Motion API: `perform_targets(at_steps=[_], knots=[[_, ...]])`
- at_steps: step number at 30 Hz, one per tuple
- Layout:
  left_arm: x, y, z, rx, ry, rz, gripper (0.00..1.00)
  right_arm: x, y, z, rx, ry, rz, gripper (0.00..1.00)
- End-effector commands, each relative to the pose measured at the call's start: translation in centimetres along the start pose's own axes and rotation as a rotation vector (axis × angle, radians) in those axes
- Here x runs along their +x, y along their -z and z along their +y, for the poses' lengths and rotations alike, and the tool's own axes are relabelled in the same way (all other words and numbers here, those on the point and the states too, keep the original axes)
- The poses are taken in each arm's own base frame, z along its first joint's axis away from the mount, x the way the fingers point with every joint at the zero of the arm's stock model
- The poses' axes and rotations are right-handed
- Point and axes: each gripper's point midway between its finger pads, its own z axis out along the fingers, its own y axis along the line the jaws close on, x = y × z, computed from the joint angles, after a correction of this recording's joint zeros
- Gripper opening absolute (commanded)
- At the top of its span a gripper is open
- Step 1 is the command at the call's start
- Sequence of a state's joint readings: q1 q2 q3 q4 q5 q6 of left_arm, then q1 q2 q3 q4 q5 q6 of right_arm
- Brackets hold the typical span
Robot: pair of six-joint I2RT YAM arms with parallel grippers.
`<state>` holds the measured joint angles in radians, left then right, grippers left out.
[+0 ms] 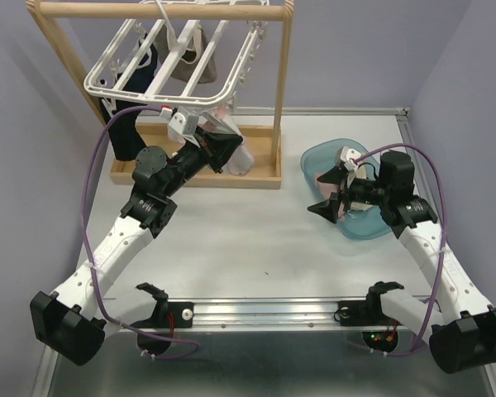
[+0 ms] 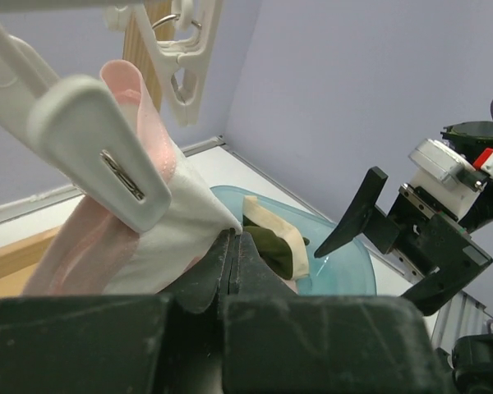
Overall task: Remove the underwear clipped to the hanger
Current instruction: Adjust the hanger on the clothesline.
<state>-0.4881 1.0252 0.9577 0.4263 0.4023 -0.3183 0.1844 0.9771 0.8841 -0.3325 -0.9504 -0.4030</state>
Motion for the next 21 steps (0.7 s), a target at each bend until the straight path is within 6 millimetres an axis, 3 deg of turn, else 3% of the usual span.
perform_targets(at_steps=[1, 14, 20, 21], knots=[[-3.8, -1.3, -1.4, 0.034, -0.05, -0.116, 0.0, -1.5, 0.2, 0.3, -0.02, 0.019, -0.031, 1.0], [-3.1, -3.6, -1.3, 0.029, -0.037, -0.109, 0.0, -2.7, 0.3, 0.7, -0.045, 0.04, -0.054, 1.0], [-3.1, -2.9, -1.3, 0.014, -0.058, -0.103, 0.03, -6.3, 0.3, 0.4, -0.089, 0.068, -0.103, 1.0], [-3.0, -2.8, -1.2, 0.009, -0.06, -0.098, 0.05, -7.9, 0.4, 0.3, -0.098, 0.085, -0.123, 1.0]])
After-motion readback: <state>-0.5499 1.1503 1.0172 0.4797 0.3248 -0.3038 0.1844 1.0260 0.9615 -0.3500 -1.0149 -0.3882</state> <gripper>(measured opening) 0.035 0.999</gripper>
